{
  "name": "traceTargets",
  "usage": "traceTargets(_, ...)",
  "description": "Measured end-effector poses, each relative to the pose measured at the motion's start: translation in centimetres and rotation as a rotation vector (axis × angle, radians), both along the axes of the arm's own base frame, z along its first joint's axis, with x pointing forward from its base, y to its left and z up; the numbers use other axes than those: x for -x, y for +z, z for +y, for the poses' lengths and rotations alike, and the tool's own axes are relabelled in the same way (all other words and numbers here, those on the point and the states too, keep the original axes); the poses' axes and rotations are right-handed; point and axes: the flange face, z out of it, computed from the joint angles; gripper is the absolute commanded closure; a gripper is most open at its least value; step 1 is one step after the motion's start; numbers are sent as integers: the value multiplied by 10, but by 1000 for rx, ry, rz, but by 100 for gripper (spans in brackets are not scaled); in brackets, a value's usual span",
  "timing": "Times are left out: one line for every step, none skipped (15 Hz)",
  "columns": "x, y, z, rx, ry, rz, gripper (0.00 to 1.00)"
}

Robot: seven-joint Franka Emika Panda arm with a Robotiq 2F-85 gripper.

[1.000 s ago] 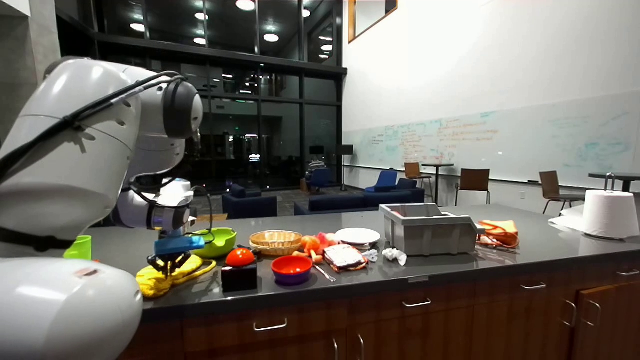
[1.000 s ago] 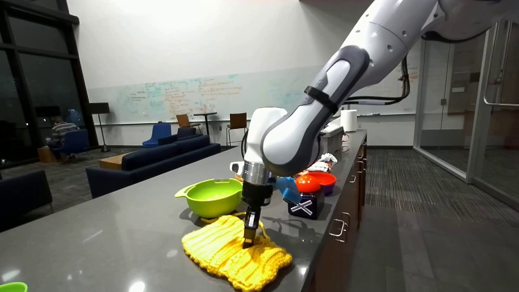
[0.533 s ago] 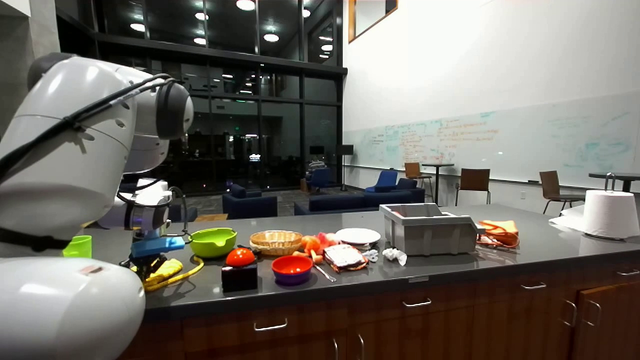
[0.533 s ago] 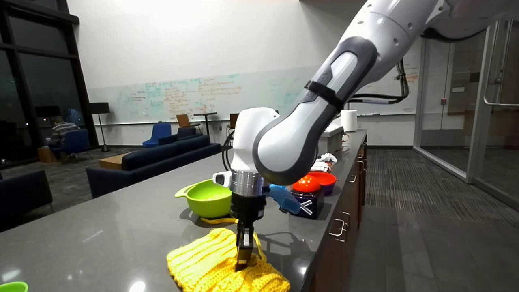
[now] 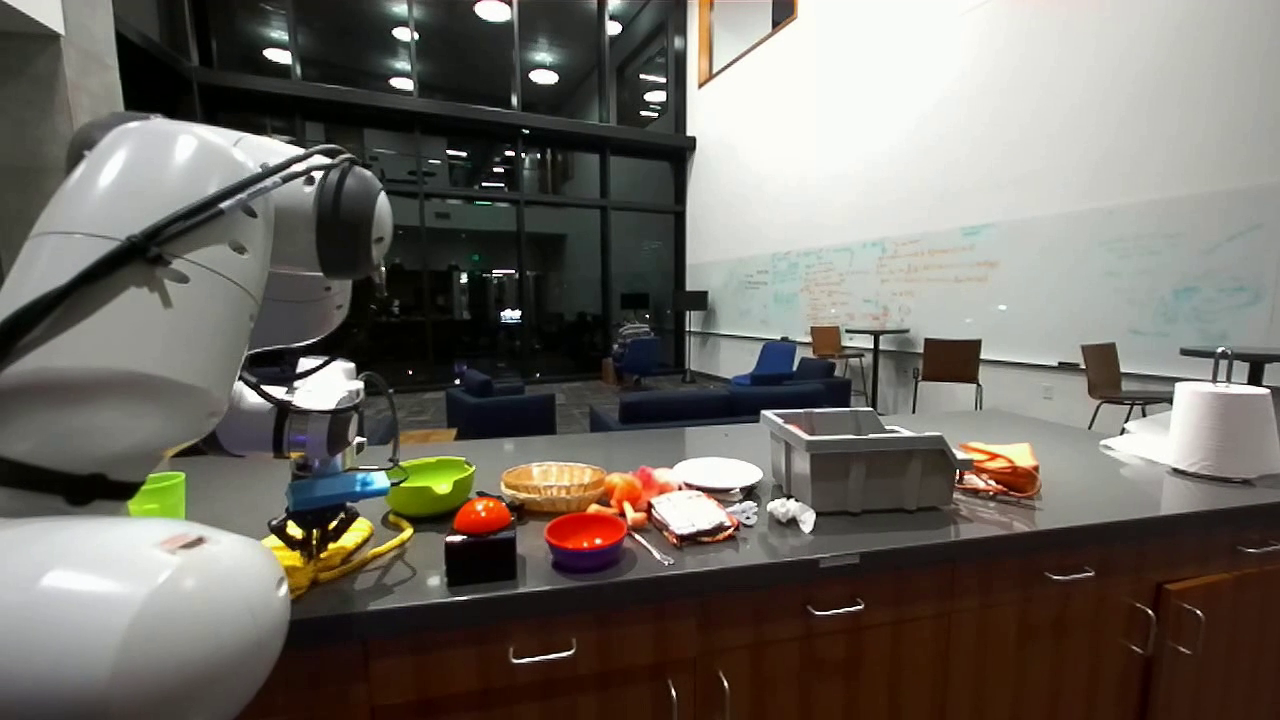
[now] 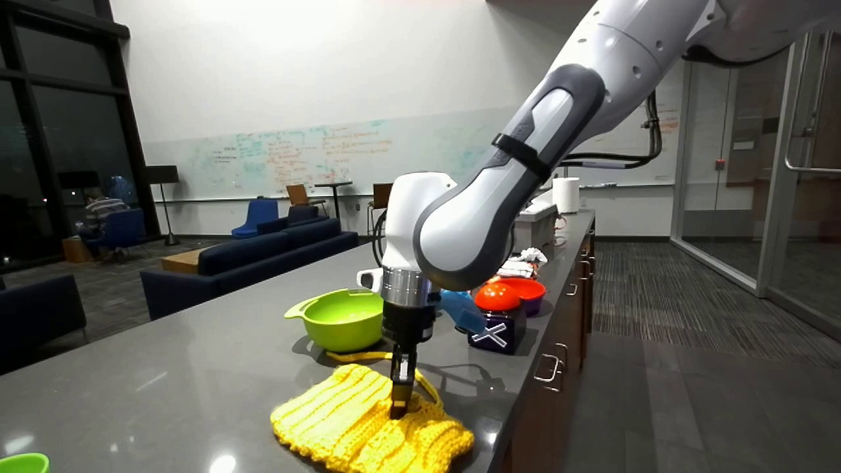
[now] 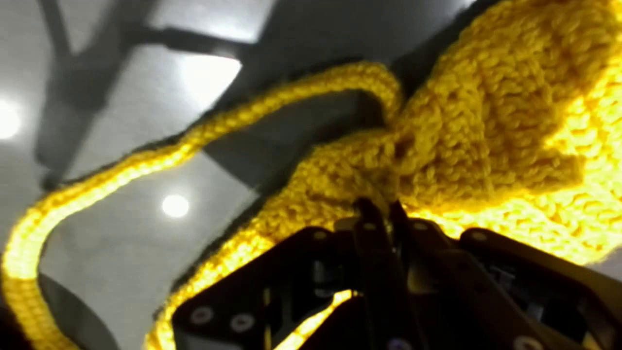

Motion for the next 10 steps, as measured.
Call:
traceTargets(-11,0,-11,4,-33,-6,99)
traceTargets(-24,0,-24,8,-68,-13,99)
traceTargets(-36,1,-38,12,-106,-18,99)
traceTargets(-47,1,-52,16,-140,-22,99)
traceTargets(-58,1,-65,19,-171,-26,99)
traceTargets(-66,1,-77,20,-201,-27,99)
traceTargets(-74,1,-87,21,-228,-26,99)
traceTargets(-79,1,-95,20,-250,-23,99)
traceTargets(-82,1,-101,15,-271,-17,99)
traceTargets(-85,1,-105,11,-289,-8,98)
